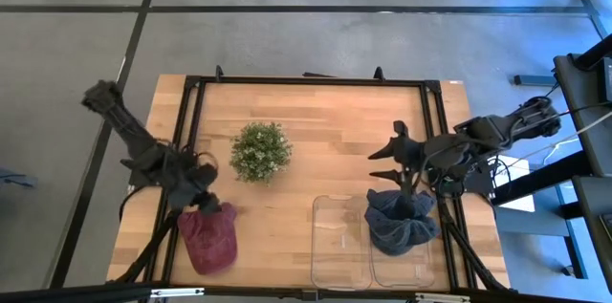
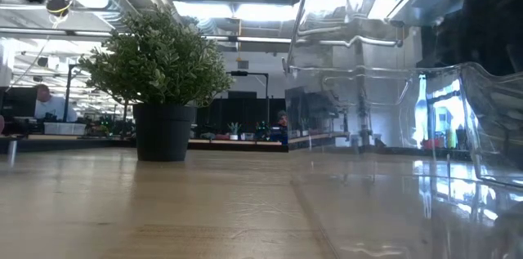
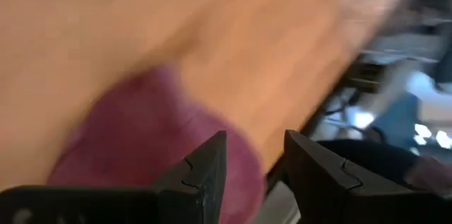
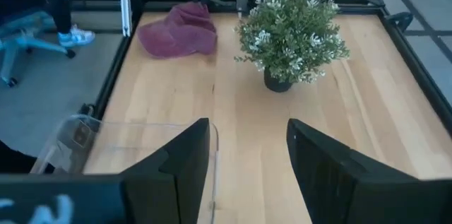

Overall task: Pick & Place hat
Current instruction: Put the red cap into the left transparent bin

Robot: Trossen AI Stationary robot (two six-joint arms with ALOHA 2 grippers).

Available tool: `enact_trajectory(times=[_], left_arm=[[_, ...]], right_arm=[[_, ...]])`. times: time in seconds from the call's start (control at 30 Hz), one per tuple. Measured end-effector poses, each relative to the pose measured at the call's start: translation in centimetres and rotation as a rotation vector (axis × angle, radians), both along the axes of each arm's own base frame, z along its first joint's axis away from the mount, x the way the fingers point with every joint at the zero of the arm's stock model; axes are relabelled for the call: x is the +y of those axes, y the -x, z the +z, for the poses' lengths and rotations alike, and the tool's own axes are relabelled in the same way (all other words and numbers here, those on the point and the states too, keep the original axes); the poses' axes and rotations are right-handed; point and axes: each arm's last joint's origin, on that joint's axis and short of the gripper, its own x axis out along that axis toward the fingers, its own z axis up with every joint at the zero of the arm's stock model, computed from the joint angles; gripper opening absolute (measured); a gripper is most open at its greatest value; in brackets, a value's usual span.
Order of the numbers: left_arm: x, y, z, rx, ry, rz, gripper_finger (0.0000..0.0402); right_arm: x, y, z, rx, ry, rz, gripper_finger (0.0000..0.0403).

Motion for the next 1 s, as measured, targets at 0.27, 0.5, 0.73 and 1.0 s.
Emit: enact_trajectory(times=[0.27, 0.5, 0.73, 1.0], left_arm=[[-1.7, 2.8, -1.8, 0.237, -0.023, 0.116, 0.0136], [-2.4, 3.0, -3.5, 0.403, -0.130, 0.144, 0.0136], [-3.4, 2.4, -4.8, 0.445, -0.199, 0.140, 0.0136], [-4.5, 1.7, -6.1, 0.472, -0.227, 0.149, 0.0136]], right_arm=[[0.3, -1.3, -0.8, 0.037, 0.038, 0.001, 0.0190], [0.5, -1.9, -1.3, 0.058, 0.048, 0.003, 0.0190], [0.5, -1.9, -1.3, 0.056, 0.045, 0.001, 0.0190], [0.6, -2.0, -1.1, 0.035, 0.037, 0.001, 0.0190]])
